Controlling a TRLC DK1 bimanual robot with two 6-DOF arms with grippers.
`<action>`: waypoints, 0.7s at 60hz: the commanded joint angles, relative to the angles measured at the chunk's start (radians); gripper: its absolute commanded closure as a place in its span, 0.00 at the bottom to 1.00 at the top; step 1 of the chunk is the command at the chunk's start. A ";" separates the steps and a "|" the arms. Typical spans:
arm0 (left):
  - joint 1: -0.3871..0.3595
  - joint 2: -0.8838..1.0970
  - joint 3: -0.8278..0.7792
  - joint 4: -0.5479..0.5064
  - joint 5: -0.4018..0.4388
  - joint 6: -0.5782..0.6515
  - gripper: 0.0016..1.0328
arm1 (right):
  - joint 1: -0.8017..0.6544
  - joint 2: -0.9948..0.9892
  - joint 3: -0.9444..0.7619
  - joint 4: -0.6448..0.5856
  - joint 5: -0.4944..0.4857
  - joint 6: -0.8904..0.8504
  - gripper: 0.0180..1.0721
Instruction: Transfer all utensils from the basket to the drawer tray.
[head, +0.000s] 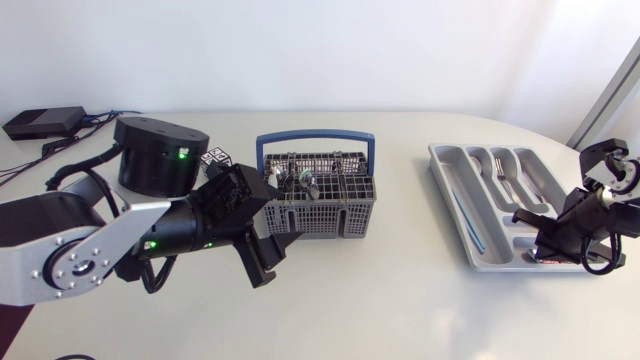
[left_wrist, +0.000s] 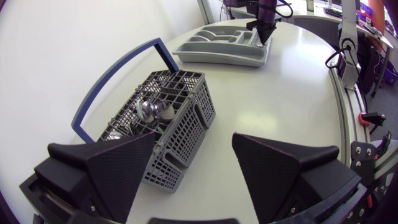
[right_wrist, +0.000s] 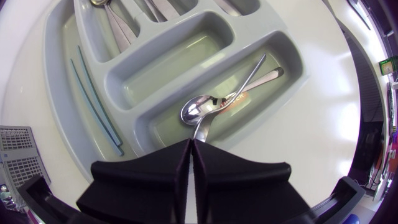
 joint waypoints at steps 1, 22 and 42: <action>-0.008 0.020 -0.010 0.006 -0.008 0.007 0.16 | -0.012 0.042 0.031 0.009 -0.003 -0.001 0.94; -0.010 0.046 0.004 0.018 -0.008 0.002 0.15 | -0.006 -0.042 0.053 -0.048 -0.025 -0.052 0.06; -0.021 0.058 0.029 0.018 -0.032 -0.004 0.15 | 0.296 -0.467 0.005 0.028 -0.318 -0.174 0.05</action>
